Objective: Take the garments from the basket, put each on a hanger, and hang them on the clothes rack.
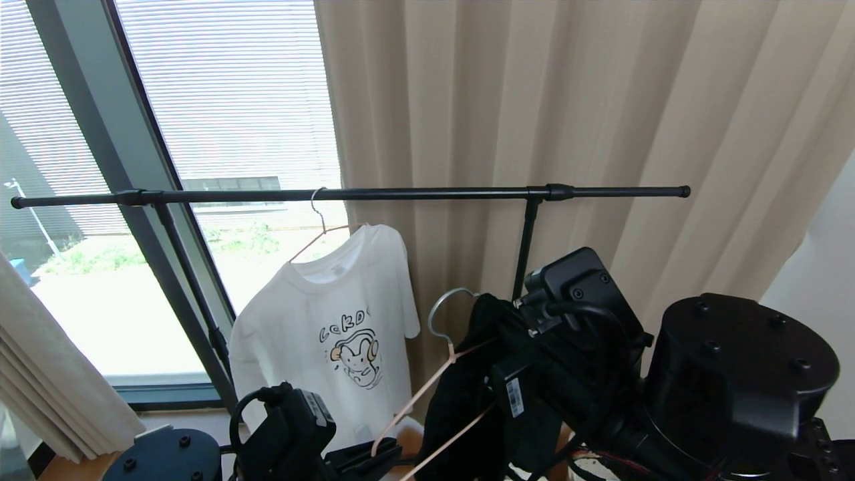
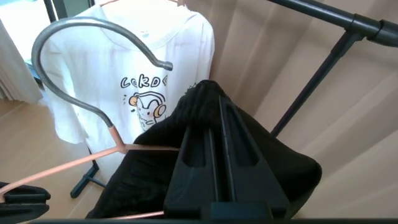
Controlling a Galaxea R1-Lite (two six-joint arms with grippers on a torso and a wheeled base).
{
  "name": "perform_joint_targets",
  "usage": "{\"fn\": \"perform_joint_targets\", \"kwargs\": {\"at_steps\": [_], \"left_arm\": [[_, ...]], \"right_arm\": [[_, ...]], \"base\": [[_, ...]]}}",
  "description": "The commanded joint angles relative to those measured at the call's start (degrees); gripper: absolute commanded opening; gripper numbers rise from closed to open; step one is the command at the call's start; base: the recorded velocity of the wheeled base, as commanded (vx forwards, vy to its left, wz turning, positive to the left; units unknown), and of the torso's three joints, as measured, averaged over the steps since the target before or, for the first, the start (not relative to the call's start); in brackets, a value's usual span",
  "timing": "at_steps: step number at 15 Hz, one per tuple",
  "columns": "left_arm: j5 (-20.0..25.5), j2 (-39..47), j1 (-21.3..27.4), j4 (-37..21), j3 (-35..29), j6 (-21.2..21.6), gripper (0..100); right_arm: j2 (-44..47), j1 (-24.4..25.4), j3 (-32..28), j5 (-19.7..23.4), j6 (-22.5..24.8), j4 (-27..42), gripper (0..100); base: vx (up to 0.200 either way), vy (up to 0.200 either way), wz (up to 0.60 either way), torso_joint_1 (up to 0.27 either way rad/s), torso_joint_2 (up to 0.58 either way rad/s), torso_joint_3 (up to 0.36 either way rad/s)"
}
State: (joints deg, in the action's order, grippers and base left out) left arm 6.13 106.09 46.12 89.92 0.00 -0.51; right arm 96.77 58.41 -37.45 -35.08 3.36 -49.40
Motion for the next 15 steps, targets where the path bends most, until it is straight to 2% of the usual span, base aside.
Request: {"fn": "perform_joint_targets", "kwargs": {"at_steps": [1, 2, 15], "left_arm": [[0.02, -0.80, 0.11, 0.08, 0.00, -0.02, 0], [0.02, -0.89, 0.20, 0.08, 0.00, 0.07, 0], [0.11, -5.28, 0.03, 0.08, 0.00, -0.02, 0]], "right_arm": [[0.17, -0.49, -0.52, 0.02, -0.29, 0.00, 0], [0.00, -0.49, -0.61, -0.07, -0.46, 0.00, 100], [-0.09, -1.45, -2.28, -0.25, -0.90, 0.00, 100]], "base": [[0.000, 0.000, 0.00, 0.000, 0.00, 0.000], [0.000, 0.000, 0.00, 0.000, 0.00, 0.000], [0.000, 0.000, 0.00, 0.000, 0.00, 0.000]]}}
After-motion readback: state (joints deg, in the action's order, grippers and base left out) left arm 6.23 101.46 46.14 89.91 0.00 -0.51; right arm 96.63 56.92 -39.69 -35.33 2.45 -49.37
